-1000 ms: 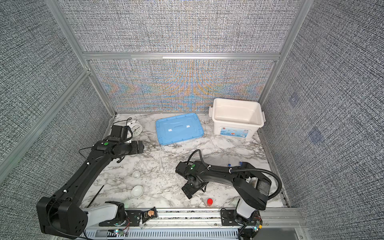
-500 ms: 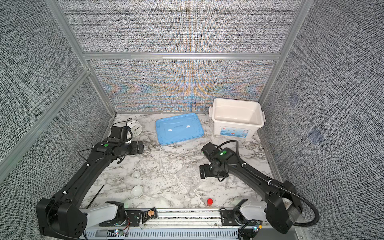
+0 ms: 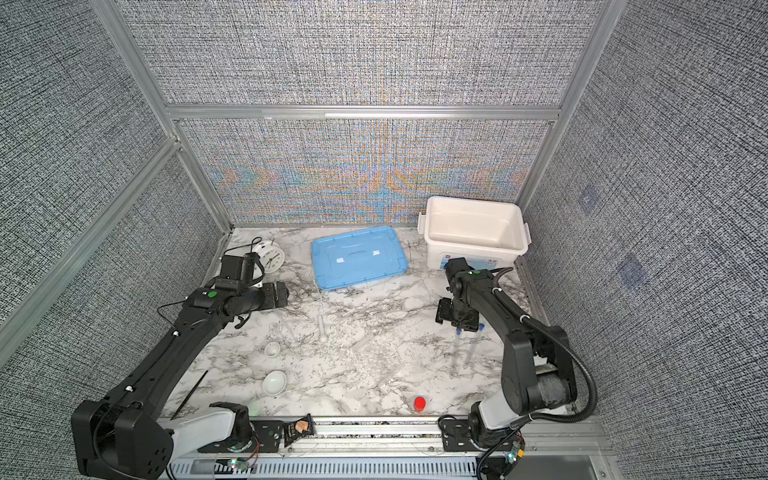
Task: Organize the chemistry lab equipment
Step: 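Move the right gripper to a blue-capped test tube and grasp it, then lift the blue-capped tube and carry it toward the acrylic rack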
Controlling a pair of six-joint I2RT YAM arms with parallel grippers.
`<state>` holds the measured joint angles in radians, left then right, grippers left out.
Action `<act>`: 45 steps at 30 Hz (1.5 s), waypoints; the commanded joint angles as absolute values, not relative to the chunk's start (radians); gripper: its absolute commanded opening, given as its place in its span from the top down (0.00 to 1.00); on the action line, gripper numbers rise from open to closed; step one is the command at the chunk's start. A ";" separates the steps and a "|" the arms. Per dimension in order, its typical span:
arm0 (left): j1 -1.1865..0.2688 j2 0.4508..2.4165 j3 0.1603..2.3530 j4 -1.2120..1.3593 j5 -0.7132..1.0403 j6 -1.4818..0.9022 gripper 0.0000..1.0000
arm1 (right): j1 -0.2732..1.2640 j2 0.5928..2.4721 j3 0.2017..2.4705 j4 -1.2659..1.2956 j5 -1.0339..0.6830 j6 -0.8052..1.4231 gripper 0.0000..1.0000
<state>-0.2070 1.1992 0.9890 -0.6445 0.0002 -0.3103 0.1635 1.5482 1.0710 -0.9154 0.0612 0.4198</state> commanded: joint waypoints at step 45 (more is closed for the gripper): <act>-0.207 1.155 0.972 -0.579 0.059 -0.285 0.01 | 0.066 1.703 1.002 -0.774 -0.020 0.295 0.77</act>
